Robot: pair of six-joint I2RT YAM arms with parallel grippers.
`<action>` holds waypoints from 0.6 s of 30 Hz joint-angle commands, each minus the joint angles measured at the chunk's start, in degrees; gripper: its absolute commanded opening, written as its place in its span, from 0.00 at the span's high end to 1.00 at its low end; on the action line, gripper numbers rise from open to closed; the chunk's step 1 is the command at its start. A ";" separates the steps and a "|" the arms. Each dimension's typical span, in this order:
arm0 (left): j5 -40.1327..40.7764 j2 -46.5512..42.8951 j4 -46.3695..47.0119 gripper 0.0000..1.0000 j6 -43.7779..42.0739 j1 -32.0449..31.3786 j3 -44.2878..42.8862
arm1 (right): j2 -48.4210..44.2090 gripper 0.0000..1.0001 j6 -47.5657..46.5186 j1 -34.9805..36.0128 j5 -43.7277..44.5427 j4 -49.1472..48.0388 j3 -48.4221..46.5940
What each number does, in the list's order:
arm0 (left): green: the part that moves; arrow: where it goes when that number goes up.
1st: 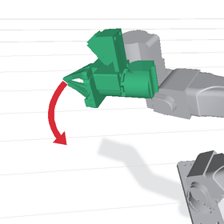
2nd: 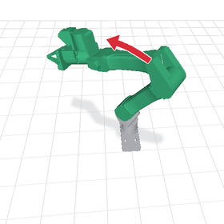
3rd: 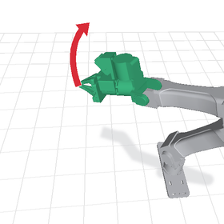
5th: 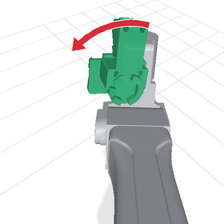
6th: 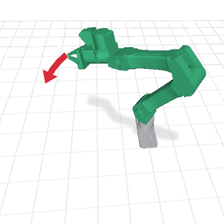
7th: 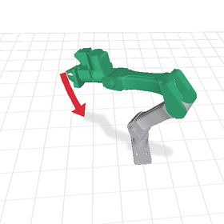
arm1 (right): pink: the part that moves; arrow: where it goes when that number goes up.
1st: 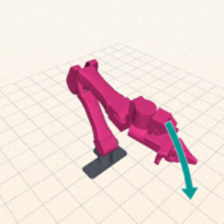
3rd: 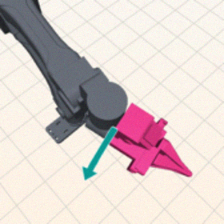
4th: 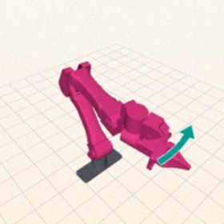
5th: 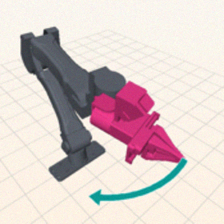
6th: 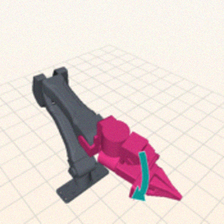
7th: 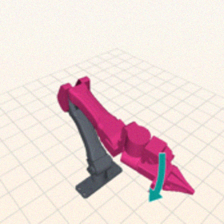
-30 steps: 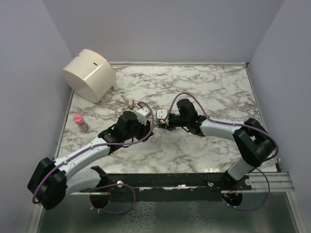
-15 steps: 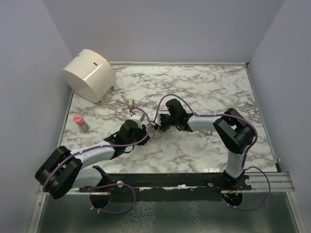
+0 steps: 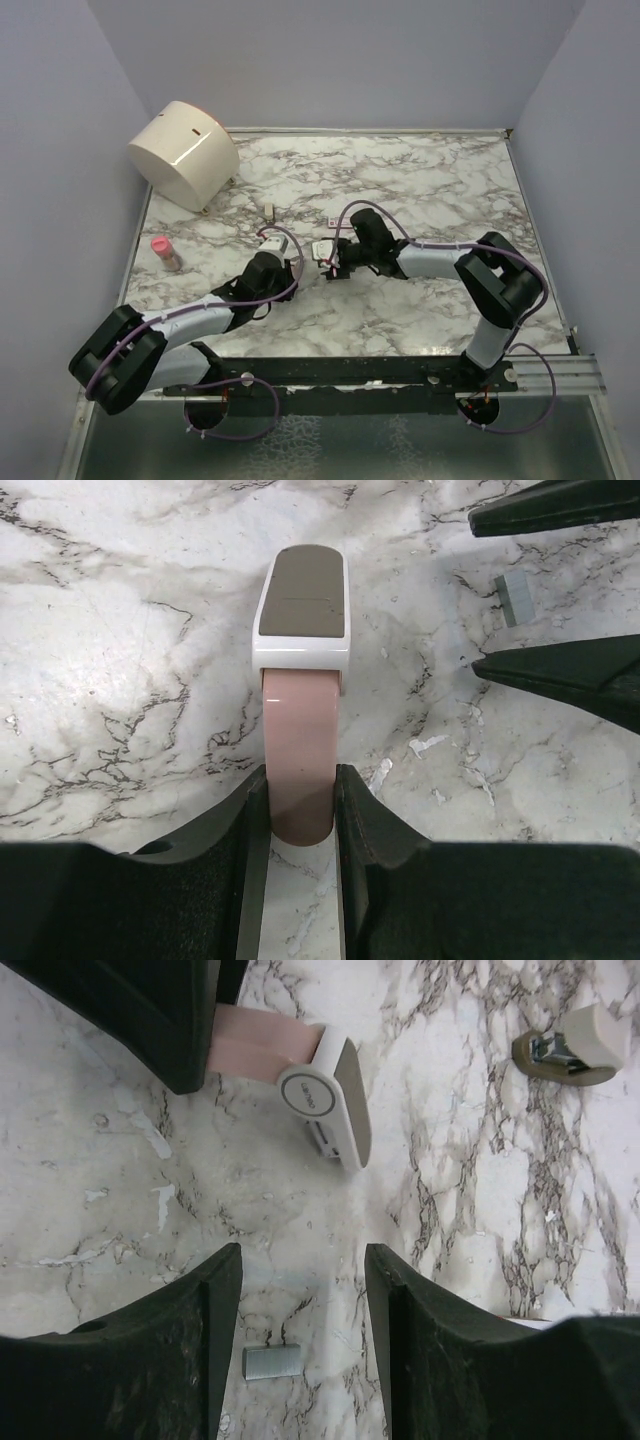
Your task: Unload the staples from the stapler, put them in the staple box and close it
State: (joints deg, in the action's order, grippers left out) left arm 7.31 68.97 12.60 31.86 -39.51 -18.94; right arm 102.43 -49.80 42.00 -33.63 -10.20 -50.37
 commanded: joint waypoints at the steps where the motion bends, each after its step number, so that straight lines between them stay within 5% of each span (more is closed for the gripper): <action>1: -2.43 -4.27 -2.04 1.00 1.12 0.02 -1.89 | -4.30 0.47 5.30 0.28 -4.30 -4.59 0.91; 7: -6.31 -3.97 -17.10 1.00 8.25 1.86 -13.93 | -9.22 0.46 16.61 0.10 -0.98 -14.46 6.09; 11: -14.16 -3.04 -19.05 1.00 4.48 2.59 -18.30 | -12.94 0.35 32.78 -2.21 1.60 -18.46 8.83; 12: -15.36 -3.50 -18.50 1.00 2.63 2.67 -18.44 | -14.01 0.30 37.65 -4.53 -2.34 -17.87 9.04; 14: -18.75 -4.50 -18.08 1.00 -1.43 3.12 -18.71 | -16.65 0.02 50.31 -9.63 -13.18 -21.84 11.78; 18: -28.53 -5.19 -17.94 1.00 -8.77 3.73 -20.41 | -22.05 0.01 60.95 -14.64 -18.72 -20.97 14.07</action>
State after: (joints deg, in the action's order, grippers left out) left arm -8.40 65.32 -3.88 31.92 -36.40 -36.93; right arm 85.89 -7.75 31.31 -43.31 -28.18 -37.89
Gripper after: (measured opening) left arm 0.284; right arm 0.989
